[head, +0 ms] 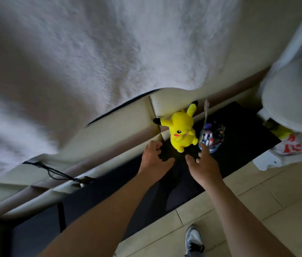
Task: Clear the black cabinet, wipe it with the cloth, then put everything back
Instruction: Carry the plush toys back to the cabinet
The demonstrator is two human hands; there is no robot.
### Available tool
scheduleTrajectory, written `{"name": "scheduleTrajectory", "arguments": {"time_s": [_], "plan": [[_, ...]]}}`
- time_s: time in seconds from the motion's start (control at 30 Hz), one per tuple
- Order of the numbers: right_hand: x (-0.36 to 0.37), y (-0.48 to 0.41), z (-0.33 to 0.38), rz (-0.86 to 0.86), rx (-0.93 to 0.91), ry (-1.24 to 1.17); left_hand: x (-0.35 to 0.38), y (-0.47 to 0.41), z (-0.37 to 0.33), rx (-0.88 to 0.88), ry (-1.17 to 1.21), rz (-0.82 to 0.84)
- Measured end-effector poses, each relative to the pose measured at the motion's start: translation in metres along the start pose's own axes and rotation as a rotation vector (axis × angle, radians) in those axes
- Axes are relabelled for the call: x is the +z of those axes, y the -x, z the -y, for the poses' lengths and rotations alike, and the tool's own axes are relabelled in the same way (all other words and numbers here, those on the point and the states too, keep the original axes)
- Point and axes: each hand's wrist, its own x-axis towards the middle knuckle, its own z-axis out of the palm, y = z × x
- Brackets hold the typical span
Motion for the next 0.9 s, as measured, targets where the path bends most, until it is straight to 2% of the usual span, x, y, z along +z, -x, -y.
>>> {"name": "scheduleTrajectory", "arguments": {"time_s": [0.2, 0.5, 0.67, 0.9], "plan": [[-0.008, 0.124, 0.07, -0.004, -0.024, -0.038, -0.086, 0.118, -0.005, 0.072, -0.048, 0.108], [0.037, 0.318, 0.126, 0.016, -0.149, 0.16, -0.206, 0.265, 0.038, 0.204, -0.062, 0.07], [0.058, 0.378, 0.145, 0.02, -0.194, 0.254, -0.249, 0.317, 0.064, 0.171, -0.001, 0.009], [0.073, 0.413, 0.172, 0.094, -0.274, 0.362, -0.295, 0.354, 0.07, 0.136, 0.012, -0.101]]}}
